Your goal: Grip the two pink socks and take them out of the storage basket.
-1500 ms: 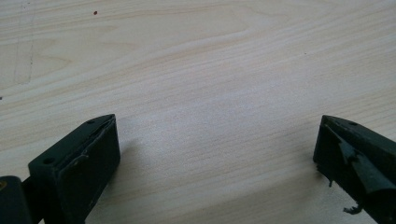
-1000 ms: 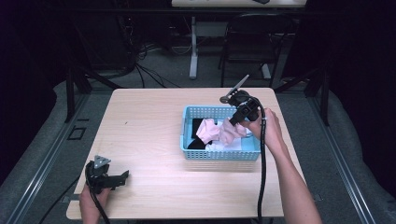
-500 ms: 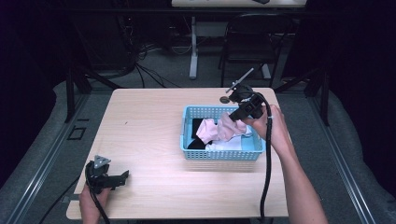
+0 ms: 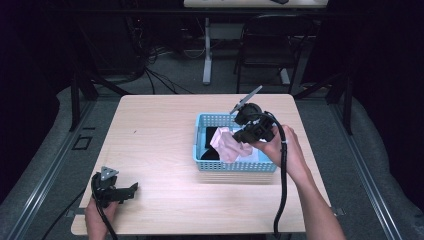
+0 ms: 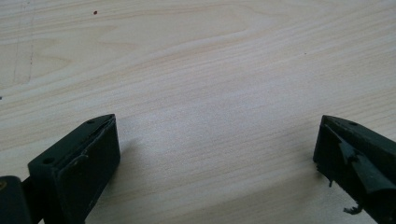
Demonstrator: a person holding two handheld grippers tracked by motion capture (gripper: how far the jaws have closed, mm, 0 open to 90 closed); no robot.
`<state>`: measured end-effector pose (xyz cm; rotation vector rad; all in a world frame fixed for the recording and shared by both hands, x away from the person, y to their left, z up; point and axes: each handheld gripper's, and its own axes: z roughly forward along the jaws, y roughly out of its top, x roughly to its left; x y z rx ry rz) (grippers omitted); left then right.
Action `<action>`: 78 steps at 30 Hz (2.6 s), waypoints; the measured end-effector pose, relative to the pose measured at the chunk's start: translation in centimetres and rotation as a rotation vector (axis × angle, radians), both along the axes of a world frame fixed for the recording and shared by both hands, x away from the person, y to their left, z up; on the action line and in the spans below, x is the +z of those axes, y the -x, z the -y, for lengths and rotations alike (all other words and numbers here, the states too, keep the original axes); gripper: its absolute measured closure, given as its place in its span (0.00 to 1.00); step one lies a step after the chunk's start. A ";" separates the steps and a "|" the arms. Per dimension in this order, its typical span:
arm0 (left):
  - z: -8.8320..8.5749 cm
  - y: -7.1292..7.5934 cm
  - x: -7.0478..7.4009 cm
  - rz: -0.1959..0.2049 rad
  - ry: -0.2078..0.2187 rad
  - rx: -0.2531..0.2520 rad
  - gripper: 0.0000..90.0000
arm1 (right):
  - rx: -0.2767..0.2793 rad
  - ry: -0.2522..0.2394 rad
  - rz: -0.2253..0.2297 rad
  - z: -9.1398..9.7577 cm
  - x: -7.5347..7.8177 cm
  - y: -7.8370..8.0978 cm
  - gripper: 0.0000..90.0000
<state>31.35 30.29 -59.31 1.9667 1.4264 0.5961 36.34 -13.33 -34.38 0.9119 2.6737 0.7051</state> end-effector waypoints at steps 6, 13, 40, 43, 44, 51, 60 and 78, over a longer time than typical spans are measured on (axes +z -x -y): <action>0.0 0.0 0.0 0.000 0.001 0.000 0.01 | 0.064 -0.034 -0.029 -1.1 -1.4 1.2 0.97; 0.0 0.0 0.0 0.000 0.001 0.001 0.01 | 0.133 -0.052 -0.085 -2.4 -3.9 2.2 0.97; 0.0 0.0 0.0 0.000 0.001 0.000 0.01 | 0.156 -0.003 -0.273 -4.3 -17.5 2.8 0.94; 0.0 0.0 0.0 0.000 0.001 0.000 0.01 | 0.146 0.015 -0.264 -4.1 -17.9 2.8 0.88; 0.0 0.0 0.0 0.000 0.001 0.001 0.01 | 0.133 -0.003 -0.257 -4.0 -18.0 2.8 0.86; 0.0 0.0 0.0 0.000 0.001 0.000 0.01 | 0.099 -0.044 -0.224 -2.8 -16.3 3.2 0.52; 0.0 0.0 0.0 -0.002 -0.001 -0.002 0.01 | 0.078 -0.060 -0.189 -0.5 -13.7 4.0 0.16; 0.0 0.0 0.0 -0.002 -0.001 -0.002 0.01 | 0.009 -0.111 -0.063 2.1 -8.5 0.2 0.00</action>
